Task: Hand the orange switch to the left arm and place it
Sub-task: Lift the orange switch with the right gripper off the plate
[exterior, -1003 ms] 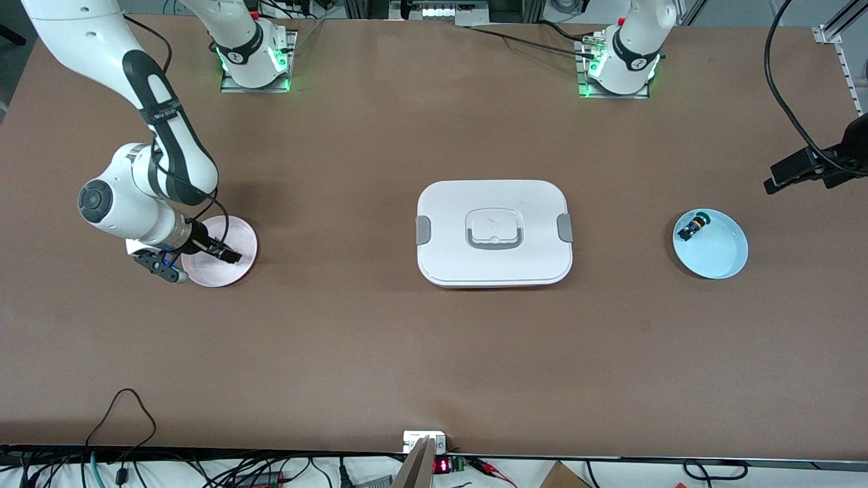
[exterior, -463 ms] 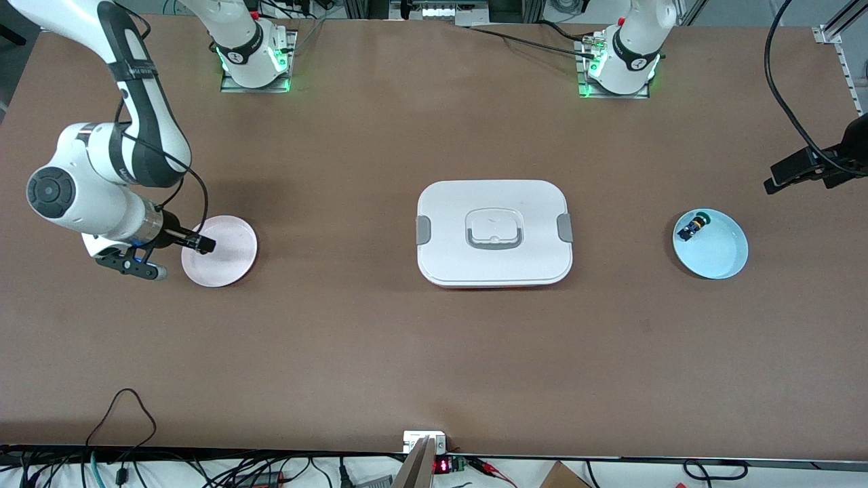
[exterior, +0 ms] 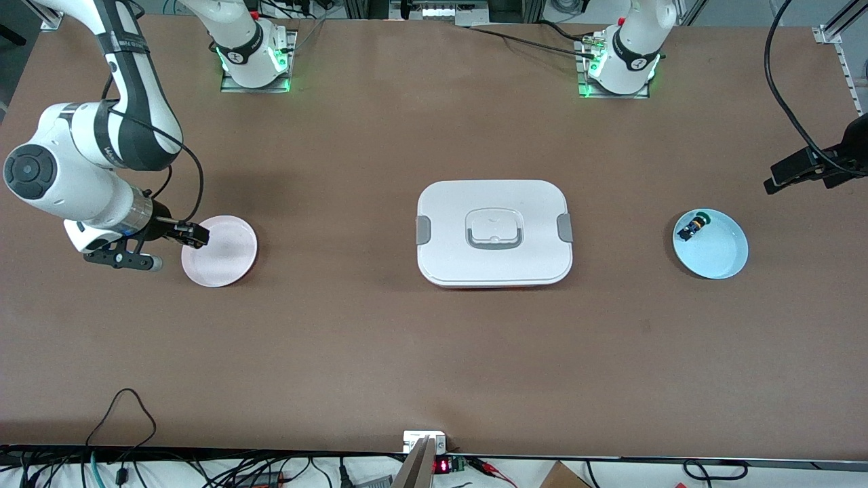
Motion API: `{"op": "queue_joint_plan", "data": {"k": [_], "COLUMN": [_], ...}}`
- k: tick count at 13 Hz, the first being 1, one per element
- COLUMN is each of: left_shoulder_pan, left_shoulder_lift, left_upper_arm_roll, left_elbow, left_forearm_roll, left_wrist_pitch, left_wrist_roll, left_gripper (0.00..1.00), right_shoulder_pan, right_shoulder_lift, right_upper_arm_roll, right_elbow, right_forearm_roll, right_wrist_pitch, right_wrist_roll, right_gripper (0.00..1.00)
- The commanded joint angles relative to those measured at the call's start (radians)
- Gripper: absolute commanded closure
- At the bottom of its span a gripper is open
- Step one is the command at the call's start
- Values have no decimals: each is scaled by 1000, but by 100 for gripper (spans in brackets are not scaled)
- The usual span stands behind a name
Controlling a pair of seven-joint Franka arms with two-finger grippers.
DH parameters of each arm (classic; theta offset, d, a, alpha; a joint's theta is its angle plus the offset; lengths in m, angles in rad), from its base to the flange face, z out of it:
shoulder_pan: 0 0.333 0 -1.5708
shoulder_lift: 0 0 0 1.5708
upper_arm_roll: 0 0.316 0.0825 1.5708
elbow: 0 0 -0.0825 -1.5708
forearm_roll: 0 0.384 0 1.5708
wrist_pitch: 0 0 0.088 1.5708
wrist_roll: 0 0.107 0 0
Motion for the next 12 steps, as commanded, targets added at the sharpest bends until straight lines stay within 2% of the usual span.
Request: {"op": "queue_joint_plan", "data": {"k": [1,3,5,10,12], "left_shoulder_pan": [2,2,2,9,16], "left_shoulder_lift": [8,8,8,8,11], "left_upper_arm_roll": [1,1,3,3,3], "left_elbow": [19,19,19,19,19], "left_forearm_roll": [-14,-14,-14,-20,-21], "left_wrist_pitch": [-8,-8,-8,-8,-8], "left_wrist_roll": [19,19,21,19,21], "left_gripper": [0,0,0,0,0], "right_shoulder_pan": [19,22,22,22,22], "right_shoulder_lift": [-7,-7,-13,-48,-48], "right_upper_arm_roll": [12,43,72,162,182], "right_elbow": [91,181,230,286,306], "right_forearm_roll": [-16,-14,-7,36,50], "right_wrist_pitch": [-95,-200,-247,-244,-236], "right_wrist_roll": [-19,-57,-132,-145,-245], "right_gripper": [72,72,72,74,77]}}
